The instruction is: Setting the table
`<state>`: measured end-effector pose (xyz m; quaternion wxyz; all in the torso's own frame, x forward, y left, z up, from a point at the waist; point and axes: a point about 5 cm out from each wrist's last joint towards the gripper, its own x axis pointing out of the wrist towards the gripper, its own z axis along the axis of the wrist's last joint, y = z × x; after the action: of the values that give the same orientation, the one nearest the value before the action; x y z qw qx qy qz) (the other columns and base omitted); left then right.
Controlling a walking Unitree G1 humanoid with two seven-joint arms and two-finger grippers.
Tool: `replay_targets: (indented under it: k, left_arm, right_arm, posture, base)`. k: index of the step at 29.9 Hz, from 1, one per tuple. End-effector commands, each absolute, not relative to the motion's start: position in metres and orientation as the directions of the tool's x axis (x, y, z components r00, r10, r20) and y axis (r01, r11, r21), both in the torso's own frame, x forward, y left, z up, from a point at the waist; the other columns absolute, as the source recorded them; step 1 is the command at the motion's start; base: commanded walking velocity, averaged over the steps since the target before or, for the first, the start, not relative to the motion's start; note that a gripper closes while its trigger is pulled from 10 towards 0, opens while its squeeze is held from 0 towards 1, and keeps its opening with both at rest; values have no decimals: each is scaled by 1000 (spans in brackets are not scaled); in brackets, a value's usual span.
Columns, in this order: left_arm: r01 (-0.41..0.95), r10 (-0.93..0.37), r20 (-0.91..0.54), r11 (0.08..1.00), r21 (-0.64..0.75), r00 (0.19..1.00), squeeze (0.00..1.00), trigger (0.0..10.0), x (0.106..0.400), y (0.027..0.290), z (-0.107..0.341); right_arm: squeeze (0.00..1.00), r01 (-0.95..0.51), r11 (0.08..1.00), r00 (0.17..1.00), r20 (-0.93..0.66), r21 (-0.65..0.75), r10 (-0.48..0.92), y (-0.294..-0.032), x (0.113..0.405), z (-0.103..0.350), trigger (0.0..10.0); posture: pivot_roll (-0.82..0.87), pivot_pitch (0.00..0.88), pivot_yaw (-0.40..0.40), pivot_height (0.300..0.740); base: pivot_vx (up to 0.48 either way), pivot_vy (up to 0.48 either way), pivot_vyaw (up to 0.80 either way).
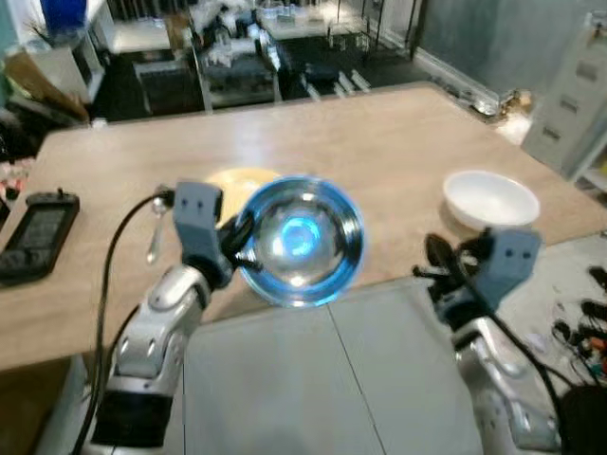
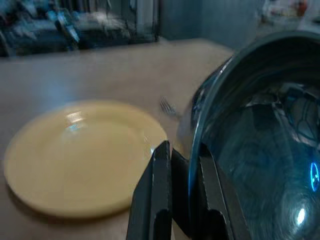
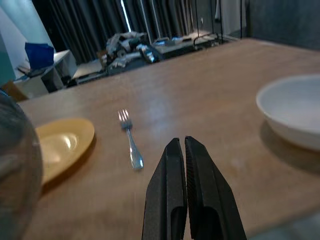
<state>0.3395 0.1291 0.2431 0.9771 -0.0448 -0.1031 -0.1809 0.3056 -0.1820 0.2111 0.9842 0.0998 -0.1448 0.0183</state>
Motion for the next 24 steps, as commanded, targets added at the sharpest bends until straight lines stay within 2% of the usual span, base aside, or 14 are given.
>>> replay_targets:
  k: [1, 24]
  left_arm:
    - [342, -320, 232, 938, -60, 918, 0, 10000, 339, 136, 245]
    - [297, -275, 207, 951, -85, 939, 0, 10000, 340, 142, 242]
  right_arm:
    - [0, -85, 976, 958, 285, 200, 25, -177, 304, 208, 10000]
    - [0, -96, 974, 959, 280, 204, 36, -175, 306, 206, 10000]
  posture:
    - [46, 105, 90, 740]
    - [60, 105, 89, 740]
  base:
    - [469, 0, 0]
    - [465, 0, 0]
